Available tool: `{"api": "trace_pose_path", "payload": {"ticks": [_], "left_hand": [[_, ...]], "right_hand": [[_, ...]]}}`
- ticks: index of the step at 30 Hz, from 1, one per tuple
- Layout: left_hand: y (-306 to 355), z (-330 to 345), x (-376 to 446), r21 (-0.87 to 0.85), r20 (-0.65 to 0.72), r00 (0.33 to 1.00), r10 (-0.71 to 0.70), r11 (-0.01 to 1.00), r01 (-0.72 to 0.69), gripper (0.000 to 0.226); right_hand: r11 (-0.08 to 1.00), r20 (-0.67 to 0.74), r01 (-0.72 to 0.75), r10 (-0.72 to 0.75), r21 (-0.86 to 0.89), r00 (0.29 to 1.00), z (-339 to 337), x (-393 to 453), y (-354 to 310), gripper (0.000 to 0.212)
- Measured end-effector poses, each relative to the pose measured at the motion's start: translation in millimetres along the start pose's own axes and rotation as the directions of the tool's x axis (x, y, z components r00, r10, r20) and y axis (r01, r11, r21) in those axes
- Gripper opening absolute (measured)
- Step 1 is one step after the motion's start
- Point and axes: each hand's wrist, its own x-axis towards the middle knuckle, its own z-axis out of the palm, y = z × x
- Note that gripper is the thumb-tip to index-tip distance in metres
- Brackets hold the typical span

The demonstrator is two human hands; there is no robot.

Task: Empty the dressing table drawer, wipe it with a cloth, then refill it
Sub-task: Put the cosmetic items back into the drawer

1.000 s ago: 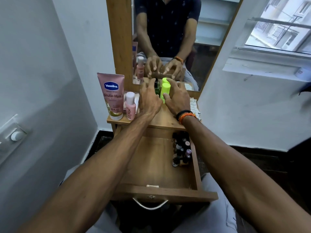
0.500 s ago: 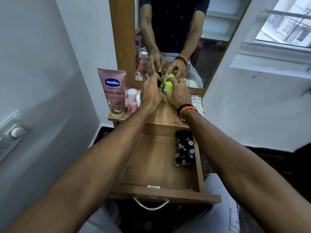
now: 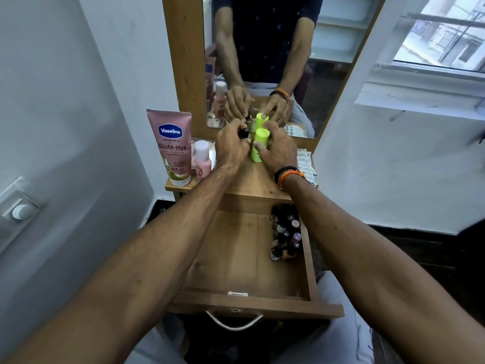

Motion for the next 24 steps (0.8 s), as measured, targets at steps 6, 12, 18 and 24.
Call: {"api": "trace_pose_path", "payload": {"ticks": [6,12,18,24], "left_hand": [[-1,-1,-7,-0.009,0.026,0.999,-0.047,0.999,0.047,0.028],[4,-4,-18,0.029,0.068,0.998,-0.003,1.000,0.001,0.026],[5,-14,-41,0.039,0.175,0.980,0.097,0.994,-0.105,0.030],[7,-30,-74,0.009,0.209,0.969,0.130,0.991,-0.134,0.036]], "right_hand": [[0.999,0.028,-0.033,0.032,0.016,0.999,-5,0,2,0.050],[0.992,0.010,-0.075,0.074,0.097,0.997,-15,-10,7,0.042],[0.976,-0.033,-0.092,0.100,0.197,0.994,-33,-37,14,0.037],[0.972,-0.015,-0.048,0.053,0.230,0.998,-56,-71,15,0.036]]}}
